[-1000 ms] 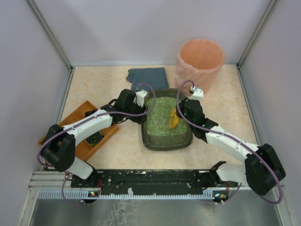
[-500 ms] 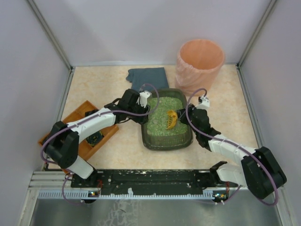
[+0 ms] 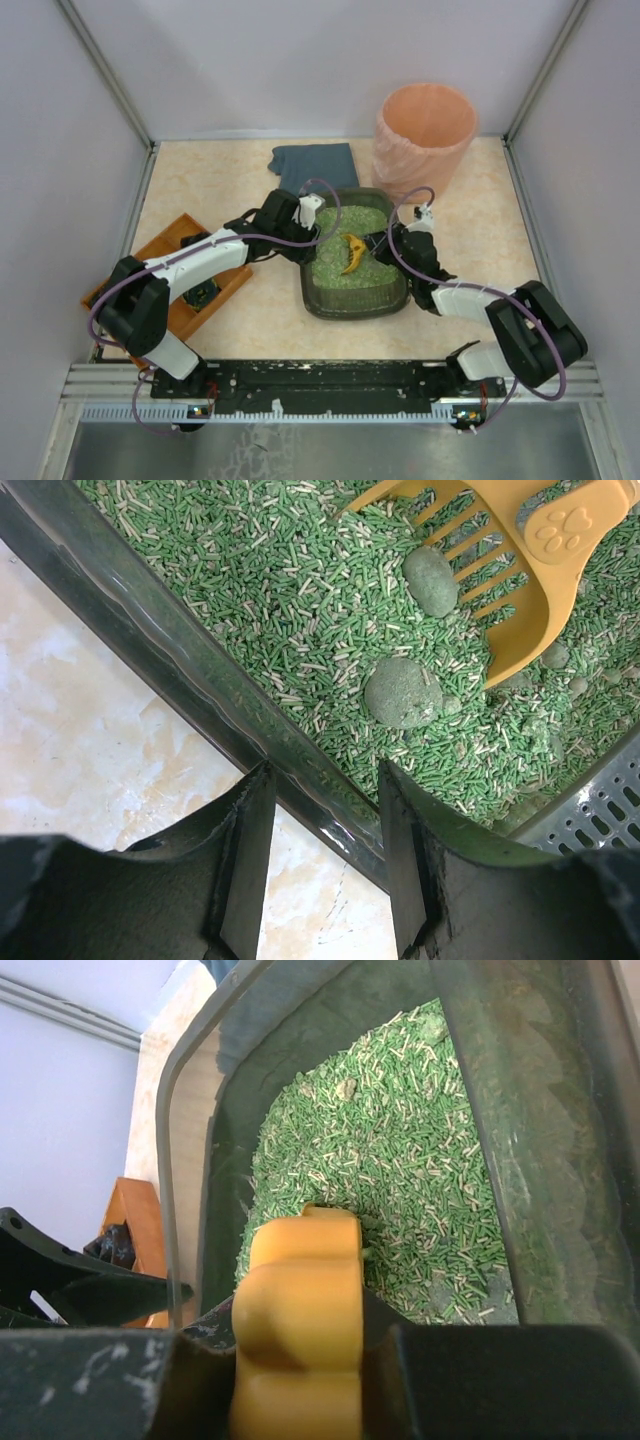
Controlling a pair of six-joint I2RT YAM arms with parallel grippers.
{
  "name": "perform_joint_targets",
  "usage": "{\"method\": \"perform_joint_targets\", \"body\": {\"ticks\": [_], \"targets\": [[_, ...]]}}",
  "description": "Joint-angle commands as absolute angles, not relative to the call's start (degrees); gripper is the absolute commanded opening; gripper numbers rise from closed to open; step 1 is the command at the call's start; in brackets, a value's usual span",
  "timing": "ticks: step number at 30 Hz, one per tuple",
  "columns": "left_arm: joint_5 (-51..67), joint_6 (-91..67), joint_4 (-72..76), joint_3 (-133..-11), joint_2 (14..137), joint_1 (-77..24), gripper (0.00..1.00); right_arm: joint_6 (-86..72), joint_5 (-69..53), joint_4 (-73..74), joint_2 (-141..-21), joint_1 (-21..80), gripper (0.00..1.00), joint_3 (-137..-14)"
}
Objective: Clean the litter box
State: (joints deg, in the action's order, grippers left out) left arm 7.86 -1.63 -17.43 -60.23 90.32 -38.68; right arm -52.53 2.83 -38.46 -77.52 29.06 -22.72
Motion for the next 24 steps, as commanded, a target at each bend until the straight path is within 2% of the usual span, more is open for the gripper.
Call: {"method": "perform_joint_targets", "body": {"ticks": [1,8,18,24], "targets": [[7.04,-0.78,-19.16,-61.32,90.30,-39.11,0.52,-53.90,-1.37,-33.07,-74.84,30.26,0.00,-21.77],[0.53,-1.53,-13.95,-57.15,82.30,-39.04,0.61,-56.08,-2.68,-32.72,-68.48,26.35,0.00,-19.13],[-2.86,-2.34,-12.05,-55.71,79.54,-39.02,0.63,-58.87,-5.29,-35.48,-60.94,21.62,0.00,-15.54],[-3.37,-2.13,-11.21,-55.04,77.92,-39.02,0.65,-63.10,-9.00,-43.23,-60.38,17.35,0.00,-11.78]]}}
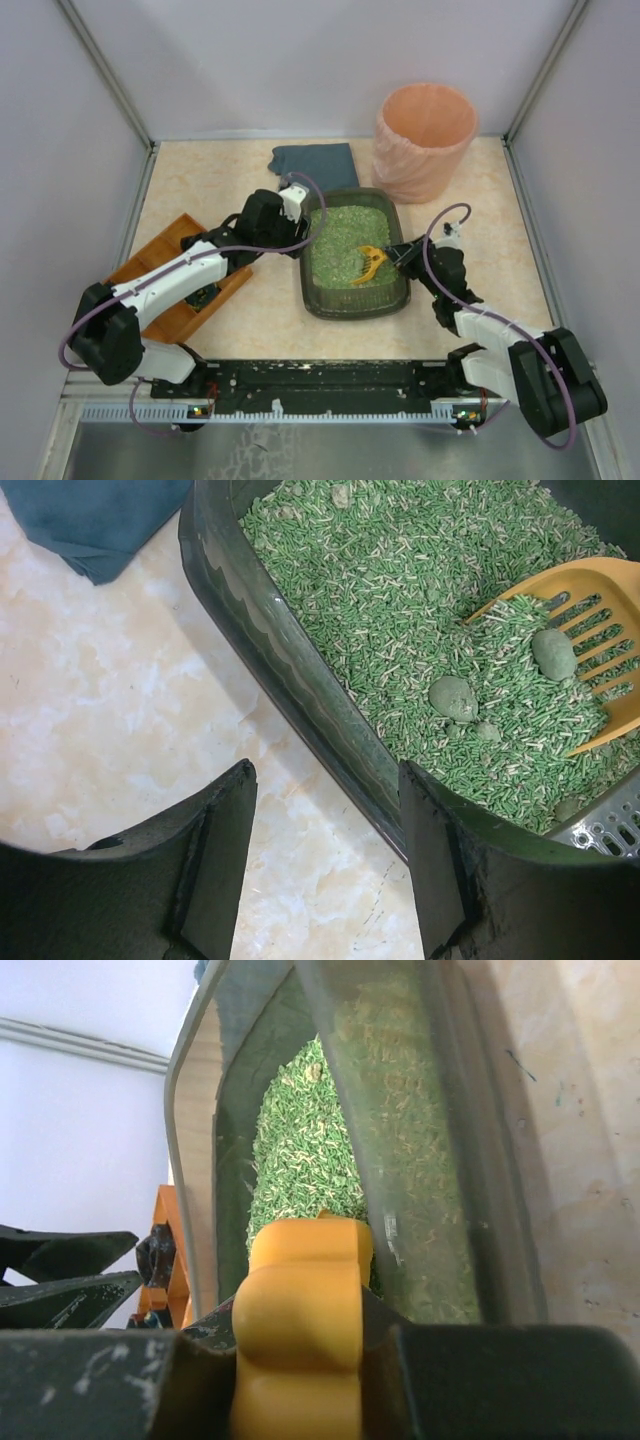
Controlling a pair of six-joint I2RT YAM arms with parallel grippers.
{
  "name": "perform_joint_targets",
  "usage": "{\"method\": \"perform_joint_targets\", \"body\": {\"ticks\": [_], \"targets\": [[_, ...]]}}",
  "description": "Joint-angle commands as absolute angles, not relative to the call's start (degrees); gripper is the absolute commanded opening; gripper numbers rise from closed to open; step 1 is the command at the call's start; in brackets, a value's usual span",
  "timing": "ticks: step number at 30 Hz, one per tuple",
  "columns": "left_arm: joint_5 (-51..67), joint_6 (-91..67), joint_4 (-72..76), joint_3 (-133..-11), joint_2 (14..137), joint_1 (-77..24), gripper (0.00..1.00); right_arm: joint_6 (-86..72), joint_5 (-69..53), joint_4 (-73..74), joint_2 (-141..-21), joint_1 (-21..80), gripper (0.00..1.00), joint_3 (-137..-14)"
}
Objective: Clean the litter box
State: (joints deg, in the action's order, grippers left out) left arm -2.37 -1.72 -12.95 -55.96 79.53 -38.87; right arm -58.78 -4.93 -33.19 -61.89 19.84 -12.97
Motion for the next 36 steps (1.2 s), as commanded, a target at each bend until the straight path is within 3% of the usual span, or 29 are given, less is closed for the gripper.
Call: {"method": "perform_joint_targets", "body": {"ticks": [1,18,23,36], "targets": [[-3.49,-2.04,-10.68,-54.64,77.36,-39.02,0.66,-63.66,-9.65,-44.61,-60.30,16.58,0.00,-11.29],[-3.62,-1.58,-9.42,-53.70,76.12,-39.02,0.67,-68.71,-15.54,-57.16,-62.61,10.65,0.00,-11.09],[-3.52,-1.65,-9.63,-53.79,76.19,-38.98,0.67,-70.64,-12.21,-55.35,-61.48,8.35,0.00,-10.29],[-2.76,-1.40,-9.21,-53.80,76.48,-39.02,0.67,-72.79,-21.88,-65.90,-70.40,7.82,0.00,-14.98]]}}
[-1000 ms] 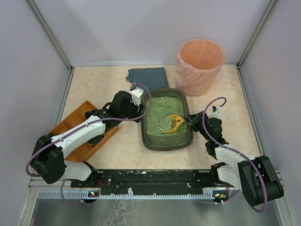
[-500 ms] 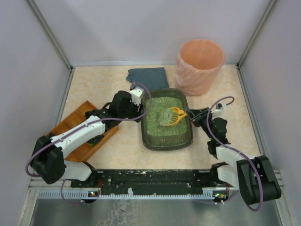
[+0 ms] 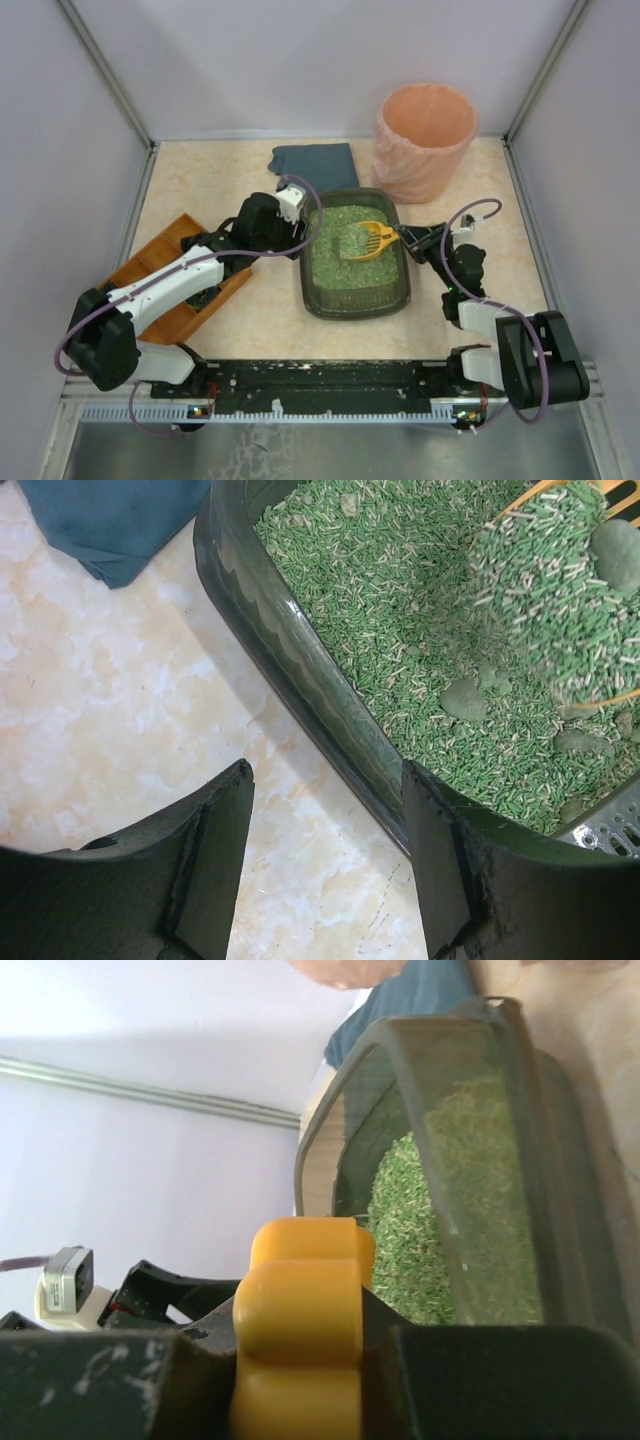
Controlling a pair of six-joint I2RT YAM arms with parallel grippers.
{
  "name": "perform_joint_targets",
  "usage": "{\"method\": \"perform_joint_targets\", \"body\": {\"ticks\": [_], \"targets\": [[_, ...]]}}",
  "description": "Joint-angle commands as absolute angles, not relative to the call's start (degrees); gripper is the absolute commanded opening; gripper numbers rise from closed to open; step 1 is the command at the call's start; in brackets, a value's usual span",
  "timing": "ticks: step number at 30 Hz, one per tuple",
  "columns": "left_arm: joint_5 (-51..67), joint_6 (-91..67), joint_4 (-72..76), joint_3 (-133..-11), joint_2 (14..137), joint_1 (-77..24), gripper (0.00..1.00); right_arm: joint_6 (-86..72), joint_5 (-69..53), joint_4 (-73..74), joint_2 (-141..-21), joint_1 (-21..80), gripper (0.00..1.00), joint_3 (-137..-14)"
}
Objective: Clean the litter box
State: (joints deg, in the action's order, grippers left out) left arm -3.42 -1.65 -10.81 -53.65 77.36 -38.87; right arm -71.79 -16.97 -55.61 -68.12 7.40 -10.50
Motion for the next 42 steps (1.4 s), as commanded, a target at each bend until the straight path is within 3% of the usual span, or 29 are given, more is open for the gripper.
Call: {"method": "perform_joint_targets", "body": {"ticks": [1,19,25,30,34,38,42], "targets": [[-2.47,-1.31,-9.49,-53.98,76.74,-39.02,0.67,-73.46,-21.46,-66.54,-70.47,6.74,0.00,-14.11],[-1.57,-2.59,-8.78,-53.65,76.65,-38.94,0.67,-74.22,-20.51,-66.40,-68.59,7.12,0.00,-11.39],[-1.35,-6.49,-7.12,-53.32,76.08,-38.94,0.68,-70.38,-21.30,-59.45,-65.39,9.58,0.00,-13.50],[-1.79,-7.08,-5.21,-53.77,77.30,-38.72,0.67,-73.15,-17.91,-56.79,-61.03,3.81,0.00,-8.84],[-0.82,-7.59,-4.48,-53.32,77.76,-38.58,0.67,-70.76,-24.21,-58.45,-63.37,4.68,0.00,-12.45],[-0.55,-7.74,-5.34,-53.14,77.83,-38.58,0.67,-76.06,-20.65,-59.90,-63.12,0.94,0.00,-8.52],[-0.08,-7.63,-4.87,-52.66,77.56,-38.67,0.68,-73.22,-26.94,-63.60,-67.15,4.24,0.00,-12.86]]}}
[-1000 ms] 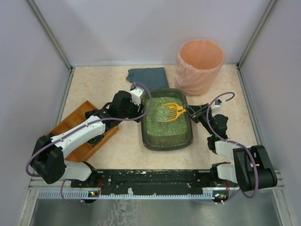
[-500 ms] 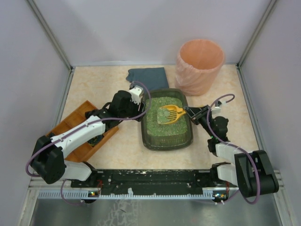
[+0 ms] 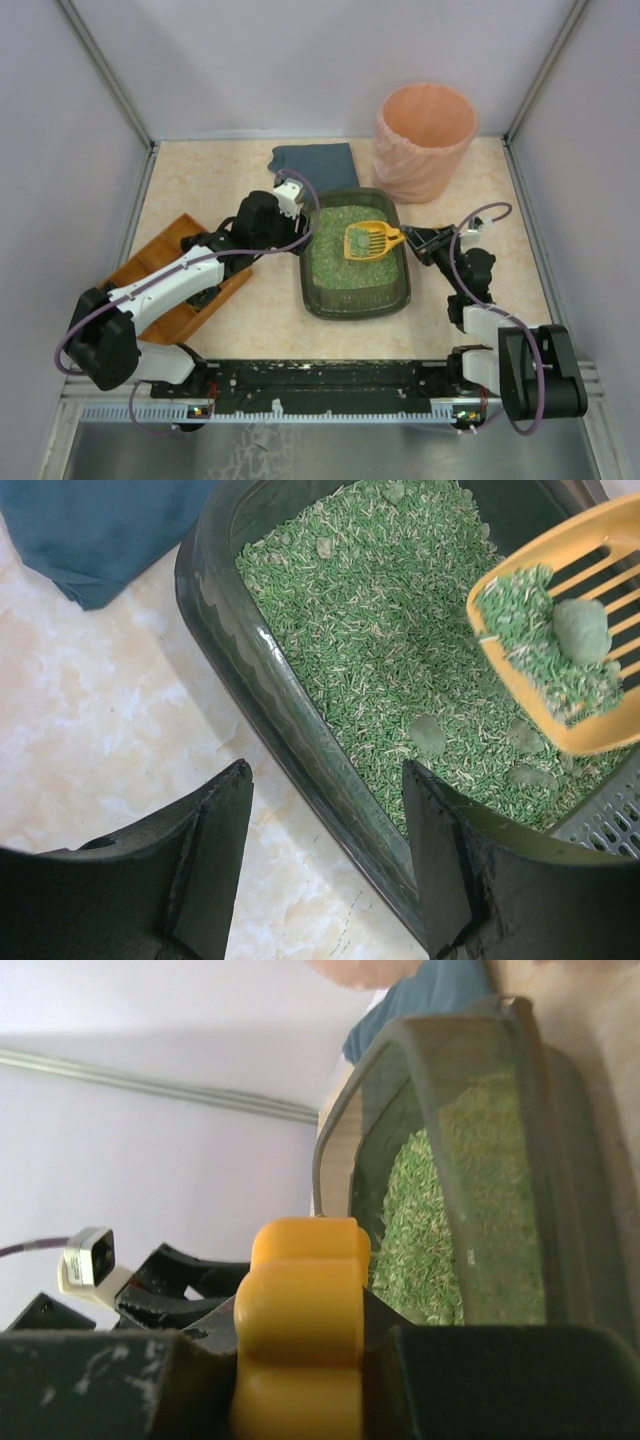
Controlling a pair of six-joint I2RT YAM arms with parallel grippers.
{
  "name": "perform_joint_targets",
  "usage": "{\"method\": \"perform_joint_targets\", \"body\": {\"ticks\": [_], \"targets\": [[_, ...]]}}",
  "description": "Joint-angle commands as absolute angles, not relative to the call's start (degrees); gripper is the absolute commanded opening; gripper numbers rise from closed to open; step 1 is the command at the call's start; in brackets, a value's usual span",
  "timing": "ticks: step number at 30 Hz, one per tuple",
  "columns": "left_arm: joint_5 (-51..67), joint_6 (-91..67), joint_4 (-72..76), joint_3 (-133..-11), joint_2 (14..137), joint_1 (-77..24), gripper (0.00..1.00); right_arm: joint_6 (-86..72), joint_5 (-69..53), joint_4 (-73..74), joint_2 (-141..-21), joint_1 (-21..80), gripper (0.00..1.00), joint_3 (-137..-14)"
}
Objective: Clean the litter box
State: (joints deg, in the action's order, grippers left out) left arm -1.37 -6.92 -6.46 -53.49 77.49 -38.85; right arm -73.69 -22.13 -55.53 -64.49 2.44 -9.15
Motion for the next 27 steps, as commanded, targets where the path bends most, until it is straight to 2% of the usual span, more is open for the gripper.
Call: {"method": "perform_joint_targets", "body": {"ticks": [1,4,9,13,16,20,22,25,27], "targets": [[0.03,-7.57,-4.73,-52.77,77.68,-38.67,0.68,-74.02,-27.77,-65.02,-67.68,2.90,0.00,-12.37],[0.62,-7.61,-5.56,-53.70,78.19,-38.67,0.67,-78.25,-23.55,-64.95,-66.87,-0.30,0.00,-8.82],[0.95,-7.71,-4.78,-54.48,77.43,-38.31,0.68,-74.67,-28.82,-66.26,-68.65,2.94,0.00,-13.48],[-0.39,-9.53,-1.55,-55.02,76.22,-37.79,0.69,-77.70,-23.27,-64.09,-66.35,0.10,0.00,-10.25],[-2.98,-10.23,2.20,-55.30,76.46,-37.60,0.79,-73.96,-26.42,-63.25,-67.83,4.03,0.00,-14.24],[-2.25,-11.37,3.02,-57.85,78.89,-36.45,0.90,-78.60,-22.30,-65.76,-67.62,0.42,0.00,-9.95],[-1.40,-11.80,3.35,-58.19,79.71,-36.15,0.98,-76.95,-24.74,-65.59,-68.65,1.68,0.00,-11.89],[-0.04,-12.05,4.69,-56.83,80.30,-35.88,1.00,-75.09,-28.64,-68.74,-70.52,3.49,0.00,-14.56],[1.33,-12.50,3.50,-57.16,80.37,-35.77,0.99,-77.83,-25.70,-68.62,-69.67,1.07,0.00,-11.85]]}}
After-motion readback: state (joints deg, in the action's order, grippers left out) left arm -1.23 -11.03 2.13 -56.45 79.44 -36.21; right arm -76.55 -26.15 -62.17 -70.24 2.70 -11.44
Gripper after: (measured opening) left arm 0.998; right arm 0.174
